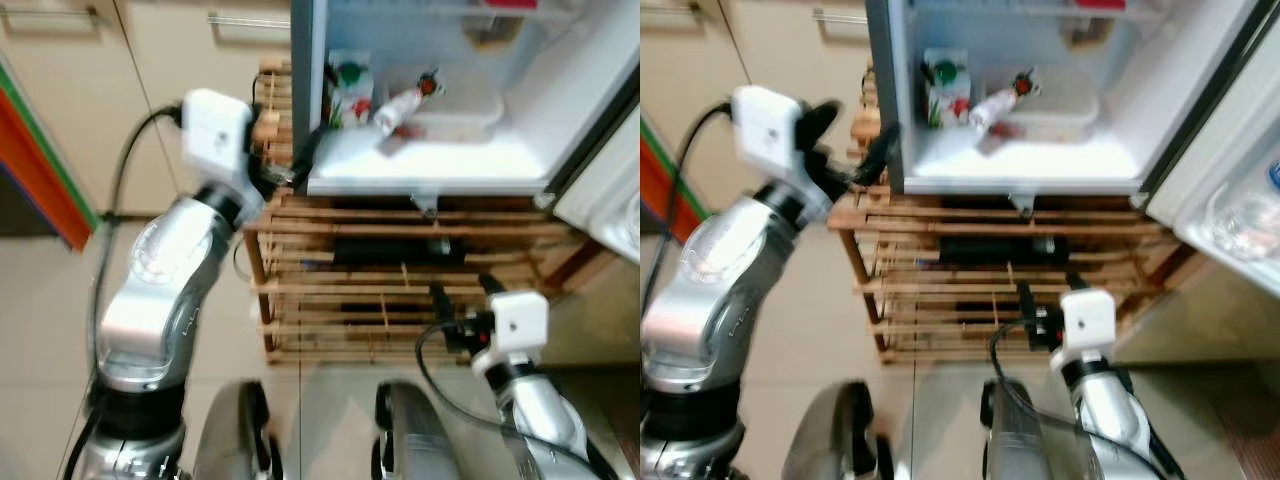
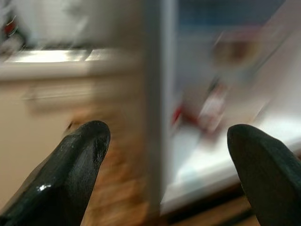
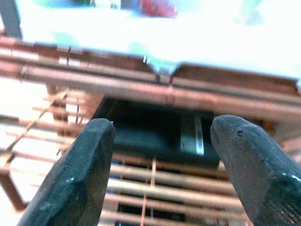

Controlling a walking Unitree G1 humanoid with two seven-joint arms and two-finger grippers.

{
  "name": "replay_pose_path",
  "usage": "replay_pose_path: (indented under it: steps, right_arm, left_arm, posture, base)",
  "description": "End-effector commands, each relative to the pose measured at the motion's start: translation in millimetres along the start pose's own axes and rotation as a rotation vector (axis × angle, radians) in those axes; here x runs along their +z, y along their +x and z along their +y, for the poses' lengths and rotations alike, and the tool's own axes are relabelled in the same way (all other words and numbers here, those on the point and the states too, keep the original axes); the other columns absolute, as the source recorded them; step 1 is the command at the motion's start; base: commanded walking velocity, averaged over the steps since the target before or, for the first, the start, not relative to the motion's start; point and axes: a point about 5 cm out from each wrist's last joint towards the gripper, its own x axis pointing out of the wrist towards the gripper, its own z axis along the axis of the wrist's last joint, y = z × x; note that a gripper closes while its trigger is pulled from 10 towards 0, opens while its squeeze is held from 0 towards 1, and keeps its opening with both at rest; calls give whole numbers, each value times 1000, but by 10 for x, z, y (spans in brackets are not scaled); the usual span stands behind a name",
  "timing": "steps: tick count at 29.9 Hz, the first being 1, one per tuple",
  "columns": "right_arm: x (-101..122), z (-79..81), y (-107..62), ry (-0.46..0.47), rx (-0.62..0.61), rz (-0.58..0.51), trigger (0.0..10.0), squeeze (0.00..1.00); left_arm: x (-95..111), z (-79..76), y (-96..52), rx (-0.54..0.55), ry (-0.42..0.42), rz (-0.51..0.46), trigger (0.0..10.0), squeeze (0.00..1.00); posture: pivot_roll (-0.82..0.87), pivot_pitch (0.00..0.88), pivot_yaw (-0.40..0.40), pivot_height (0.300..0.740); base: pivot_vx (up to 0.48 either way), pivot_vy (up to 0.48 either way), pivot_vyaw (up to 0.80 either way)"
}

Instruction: Restocking fridge

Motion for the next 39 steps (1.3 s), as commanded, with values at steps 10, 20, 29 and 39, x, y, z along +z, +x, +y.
replay_pose_path:
  steps: [10, 20, 29, 39]
  right_arm:
    - [1, -12, 194, 85, -73, -24, 10000, 43]
    - [1, -12, 194, 85, -73, -24, 10000, 43]
    - [1, -12, 194, 85, -73, -24, 10000, 43]
    - [0, -10, 236, 92, -93, -33, 10000, 27]
  left_arm:
    - [-898, -115, -389, 118, -78, 298, 10000, 0]
    - [-898, -115, -389, 118, -78, 298, 10000, 0]
    - [-898, -115, -389, 118, -78, 298, 10000, 0]
    - [-876, -162, -384, 108, -82, 268, 10000, 0]
  posture:
    - [-18, 0, -12, 622]
    - [-18, 0, -12, 622]
    - [-18, 0, -12, 622]
    - [-22, 0, -6, 622]
  base:
    - [0, 0, 0]
    - [0, 0, 0]
    - [0, 0, 0]
    - [0, 0, 0]
